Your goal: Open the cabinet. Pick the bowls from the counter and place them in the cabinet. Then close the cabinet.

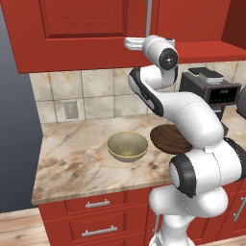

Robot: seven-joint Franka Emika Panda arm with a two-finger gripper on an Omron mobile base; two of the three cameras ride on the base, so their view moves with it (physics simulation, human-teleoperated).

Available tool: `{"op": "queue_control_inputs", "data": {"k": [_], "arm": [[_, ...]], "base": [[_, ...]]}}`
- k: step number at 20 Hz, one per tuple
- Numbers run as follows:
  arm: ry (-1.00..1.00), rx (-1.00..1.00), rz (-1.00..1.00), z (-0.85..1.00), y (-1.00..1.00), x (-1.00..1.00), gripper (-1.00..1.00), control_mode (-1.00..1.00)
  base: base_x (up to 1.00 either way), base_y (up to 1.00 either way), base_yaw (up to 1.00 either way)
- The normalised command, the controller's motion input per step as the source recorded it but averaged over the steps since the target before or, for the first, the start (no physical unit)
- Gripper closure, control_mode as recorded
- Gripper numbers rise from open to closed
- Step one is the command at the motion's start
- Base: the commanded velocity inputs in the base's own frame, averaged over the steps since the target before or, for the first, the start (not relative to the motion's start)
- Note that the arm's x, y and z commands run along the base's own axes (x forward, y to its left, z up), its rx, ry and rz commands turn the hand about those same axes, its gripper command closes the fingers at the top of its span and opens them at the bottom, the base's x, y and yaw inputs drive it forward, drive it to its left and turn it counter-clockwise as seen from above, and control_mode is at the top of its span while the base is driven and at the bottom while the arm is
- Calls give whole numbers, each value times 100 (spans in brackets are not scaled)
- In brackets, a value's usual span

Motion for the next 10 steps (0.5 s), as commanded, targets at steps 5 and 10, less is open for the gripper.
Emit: {"op": "queue_control_inputs", "data": {"k": [5, 10], "arm": [[1, 0, 2, -29, 100, 21, 100, -100], [11, 1, 10, -14, 100, -1, 100, -100]], "base": [[0, 0, 0], [0, 0, 0]]}}
